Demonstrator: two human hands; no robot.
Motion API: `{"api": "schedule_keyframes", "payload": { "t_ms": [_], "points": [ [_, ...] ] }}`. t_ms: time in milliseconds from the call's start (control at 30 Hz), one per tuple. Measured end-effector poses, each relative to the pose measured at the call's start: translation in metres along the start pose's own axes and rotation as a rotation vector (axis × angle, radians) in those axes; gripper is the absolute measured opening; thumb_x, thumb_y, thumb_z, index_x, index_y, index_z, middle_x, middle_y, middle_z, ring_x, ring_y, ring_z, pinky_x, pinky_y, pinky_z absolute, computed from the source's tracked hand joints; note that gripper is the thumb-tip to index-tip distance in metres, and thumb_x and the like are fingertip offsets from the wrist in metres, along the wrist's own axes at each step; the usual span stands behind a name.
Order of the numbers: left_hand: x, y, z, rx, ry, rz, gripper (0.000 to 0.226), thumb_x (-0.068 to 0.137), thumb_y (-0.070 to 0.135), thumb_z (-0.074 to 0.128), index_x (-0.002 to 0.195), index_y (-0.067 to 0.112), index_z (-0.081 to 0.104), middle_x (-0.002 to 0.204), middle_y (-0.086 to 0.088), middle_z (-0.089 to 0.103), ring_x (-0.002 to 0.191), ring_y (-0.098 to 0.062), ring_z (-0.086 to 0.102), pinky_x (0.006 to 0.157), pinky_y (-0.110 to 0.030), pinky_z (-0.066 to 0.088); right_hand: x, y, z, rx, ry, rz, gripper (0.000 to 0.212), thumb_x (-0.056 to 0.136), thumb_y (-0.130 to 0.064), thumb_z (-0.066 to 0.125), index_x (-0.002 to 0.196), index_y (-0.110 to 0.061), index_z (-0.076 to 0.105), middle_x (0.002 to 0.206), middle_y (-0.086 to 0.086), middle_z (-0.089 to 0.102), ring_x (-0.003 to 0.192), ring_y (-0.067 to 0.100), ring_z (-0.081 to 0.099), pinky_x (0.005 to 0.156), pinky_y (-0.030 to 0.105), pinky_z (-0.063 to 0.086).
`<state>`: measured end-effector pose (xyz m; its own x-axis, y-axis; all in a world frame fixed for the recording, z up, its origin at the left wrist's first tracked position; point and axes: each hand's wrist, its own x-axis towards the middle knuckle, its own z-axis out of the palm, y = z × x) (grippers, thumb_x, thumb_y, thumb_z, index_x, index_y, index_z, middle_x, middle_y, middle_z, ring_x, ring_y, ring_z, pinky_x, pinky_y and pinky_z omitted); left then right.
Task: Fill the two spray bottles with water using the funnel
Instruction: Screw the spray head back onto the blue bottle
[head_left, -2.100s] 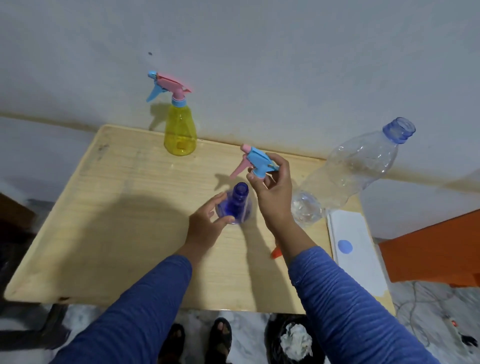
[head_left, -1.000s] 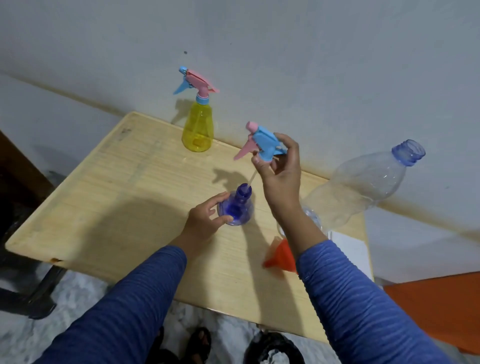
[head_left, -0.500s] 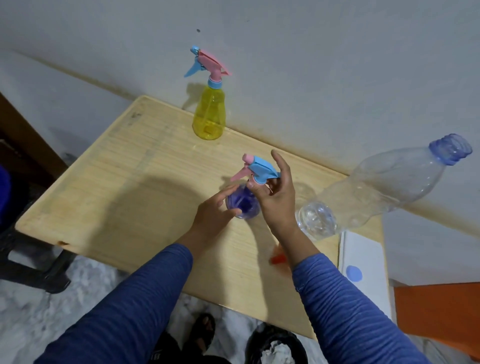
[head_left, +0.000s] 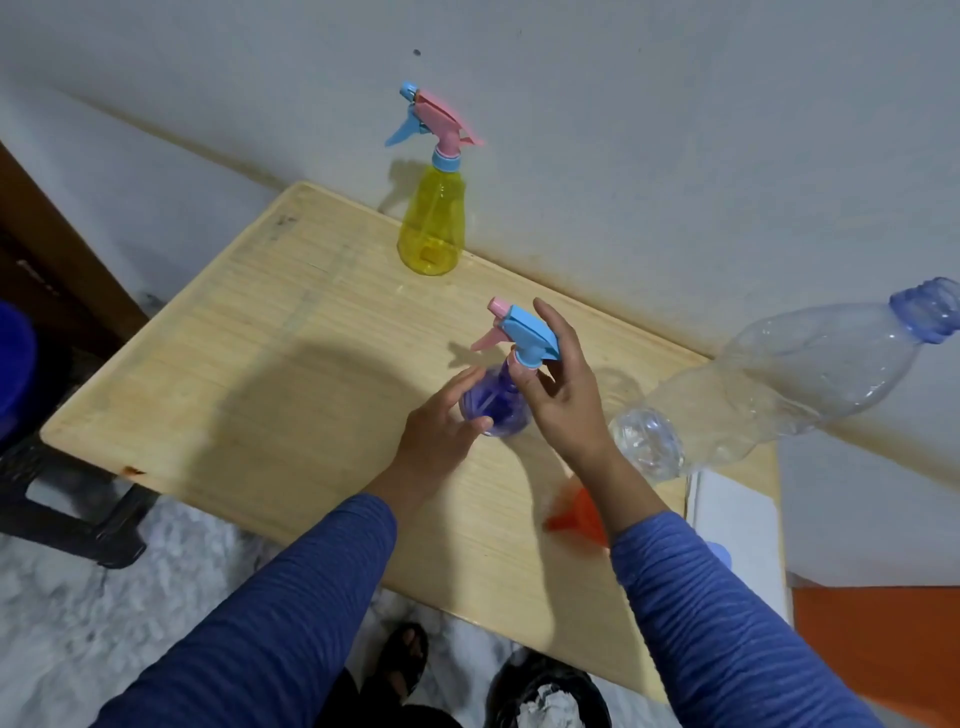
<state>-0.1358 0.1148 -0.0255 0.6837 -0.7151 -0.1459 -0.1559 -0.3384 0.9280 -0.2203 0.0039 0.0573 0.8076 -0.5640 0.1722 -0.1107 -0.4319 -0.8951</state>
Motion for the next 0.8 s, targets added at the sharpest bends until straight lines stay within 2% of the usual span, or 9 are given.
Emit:
{"api": "schedule_keyframes", "payload": {
  "t_ms": [167,233,333,467,533,600,667,733,800],
  "points": [
    [-0.003,-0.002,0.001,-0.049,0.034,0.044,0.072,0.068,0.054,0.051,0.136,0.031,0.045,0.136,0.019,0.047,0.116,0.006,0.042,0.08,0.008,0.027,0.0,0.004,-0.004,0.031,-0.008,-0.015,0.053,0.089,-0.007,0.062,0.135,-0.024,0.044,0.127,-0.016,0.051,0.108,0.0,0.056,0.087,0.022,0.051],
    [-0.003,-0.001,0.001,-0.045,0.047,0.039,0.07,0.07,0.053,0.052,0.136,0.032,0.045,0.132,0.022,0.047,0.113,0.007,0.042,0.078,0.009,0.027,0.002,0.004,0.002,0.004,0.031,-0.023,0.058,0.084,-0.006,0.067,0.133,-0.028,0.046,0.123,-0.018,0.05,0.11,0.005,0.054,0.086,0.023,0.052],
    [-0.003,0.002,0.001,-0.01,0.058,0.02,0.058,0.079,0.035,0.06,0.135,0.032,0.046,0.134,0.016,0.051,0.108,0.004,0.045,0.073,0.01,0.027,0.003,0.003,0.003,-0.015,0.038,0.004,0.068,0.079,-0.014,0.072,0.131,-0.045,0.041,0.119,-0.026,0.048,0.112,0.015,0.053,0.087,0.029,0.052],
    [-0.004,-0.001,0.001,-0.023,0.058,0.043,0.057,0.084,0.016,0.064,0.137,0.027,0.047,0.137,0.013,0.049,0.118,0.0,0.045,0.077,0.009,0.028,0.0,0.006,-0.006,-0.045,-0.082,-0.023,0.061,0.09,-0.019,0.06,0.137,-0.046,0.032,0.129,-0.036,0.041,0.118,0.006,0.051,0.091,0.027,0.051],
    [-0.004,-0.002,0.0,-0.027,0.058,0.035,0.057,0.083,0.015,0.064,0.137,0.027,0.046,0.139,0.012,0.047,0.119,0.004,0.041,0.081,0.009,0.026,0.0,0.007,-0.007,-0.028,-0.079,-0.02,0.056,0.093,-0.015,0.058,0.138,-0.039,0.035,0.13,-0.036,0.042,0.117,-0.002,0.05,0.092,0.022,0.05],
    [-0.004,0.0,0.001,-0.023,0.063,0.038,0.058,0.083,0.014,0.064,0.136,0.026,0.047,0.138,0.013,0.048,0.119,0.002,0.044,0.081,0.009,0.026,0.001,0.006,-0.003,-0.004,-0.009,-0.011,0.055,0.088,-0.01,0.064,0.135,-0.03,0.044,0.125,-0.018,0.051,0.11,-0.001,0.053,0.086,0.024,0.052],
    [-0.004,0.001,0.002,-0.019,0.071,0.031,0.056,0.082,0.015,0.065,0.135,0.027,0.049,0.129,0.012,0.056,0.109,-0.003,0.053,0.076,0.008,0.029,0.001,0.003,0.003,-0.023,0.04,-0.008,0.062,0.079,-0.011,0.073,0.132,-0.032,0.047,0.116,-0.003,0.051,0.104,0.005,0.053,0.082,0.024,0.052],
    [-0.005,0.001,0.001,0.002,0.079,0.023,0.052,0.083,0.023,0.065,0.133,0.028,0.051,0.12,0.009,0.061,0.098,-0.009,0.056,0.069,0.006,0.03,0.002,0.002,0.006,-0.013,0.032,0.017,0.072,0.076,-0.015,0.076,0.131,-0.043,0.041,0.114,-0.012,0.046,0.107,0.01,0.052,0.085,0.023,0.052],
    [-0.005,0.0,0.0,-0.002,0.077,0.045,0.055,0.081,0.03,0.064,0.134,0.027,0.05,0.127,0.007,0.059,0.106,-0.013,0.057,0.071,0.006,0.031,0.001,0.002,0.002,-0.006,-0.022,0.009,0.069,0.083,-0.019,0.069,0.134,-0.048,0.033,0.118,-0.023,0.043,0.115,0.006,0.049,0.09,0.021,0.05]
  ]
}}
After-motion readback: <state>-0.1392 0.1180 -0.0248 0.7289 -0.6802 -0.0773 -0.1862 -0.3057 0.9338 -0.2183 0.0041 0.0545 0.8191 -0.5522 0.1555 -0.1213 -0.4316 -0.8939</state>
